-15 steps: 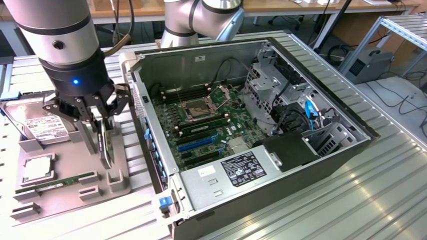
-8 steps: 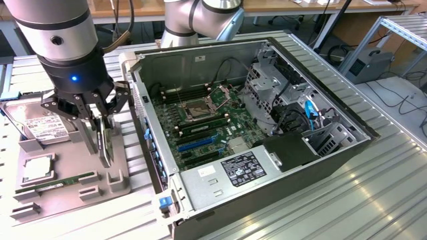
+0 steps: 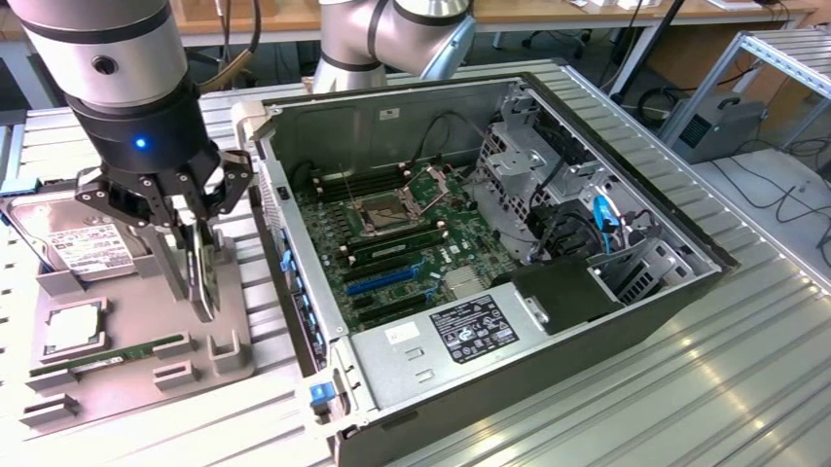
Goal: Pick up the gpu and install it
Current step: 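Pick up the gpu and move the gpu toward the slot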
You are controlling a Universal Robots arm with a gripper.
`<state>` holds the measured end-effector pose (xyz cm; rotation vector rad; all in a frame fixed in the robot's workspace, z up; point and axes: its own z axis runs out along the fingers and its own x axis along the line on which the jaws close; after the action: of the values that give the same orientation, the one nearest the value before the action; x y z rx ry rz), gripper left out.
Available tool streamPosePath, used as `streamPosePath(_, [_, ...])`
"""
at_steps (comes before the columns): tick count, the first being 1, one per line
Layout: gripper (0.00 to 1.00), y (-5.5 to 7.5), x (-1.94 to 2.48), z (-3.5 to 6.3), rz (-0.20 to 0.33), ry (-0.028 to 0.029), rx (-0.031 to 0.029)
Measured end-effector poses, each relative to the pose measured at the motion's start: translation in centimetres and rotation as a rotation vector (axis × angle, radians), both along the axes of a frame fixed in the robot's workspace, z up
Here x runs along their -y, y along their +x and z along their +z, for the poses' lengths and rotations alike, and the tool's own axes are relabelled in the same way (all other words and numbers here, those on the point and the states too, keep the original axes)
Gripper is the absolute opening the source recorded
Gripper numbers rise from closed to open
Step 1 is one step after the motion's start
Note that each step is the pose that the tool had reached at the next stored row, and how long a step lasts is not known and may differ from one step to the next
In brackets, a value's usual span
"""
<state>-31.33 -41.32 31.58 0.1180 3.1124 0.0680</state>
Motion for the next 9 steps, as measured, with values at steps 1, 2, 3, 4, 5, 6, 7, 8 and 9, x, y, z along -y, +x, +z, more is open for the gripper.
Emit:
streamPosePath(1, [0.27, 0.00, 0.00, 0.10, 0.000, 0.0000, -0.0001])
streamPosePath(2, [0.27, 0.00, 0.00, 0.17, 0.000, -0.0001, -0.0001])
streamPosePath(3, [0.27, 0.00, 0.00, 0.25, 0.000, 0.0000, 0.0000])
streamPosePath(4, [0.27, 0.00, 0.00, 0.34, 0.000, -0.0001, -0.0001])
streamPosePath(5, [0.27, 0.00, 0.00, 0.43, 0.000, -0.0001, -0.0001])
streamPosePath(6, [0.27, 0.00, 0.00, 0.51, 0.000, -0.0001, -0.0001])
streamPosePath(7, [0.27, 0.00, 0.00, 0.60, 0.000, 0.0000, 0.0000])
streamPosePath(8, [0.27, 0.00, 0.00, 0.69, 0.000, 0.0000, 0.0000])
streamPosePath(9, [0.27, 0.00, 0.00, 0.79, 0.000, 0.0000, -0.0001])
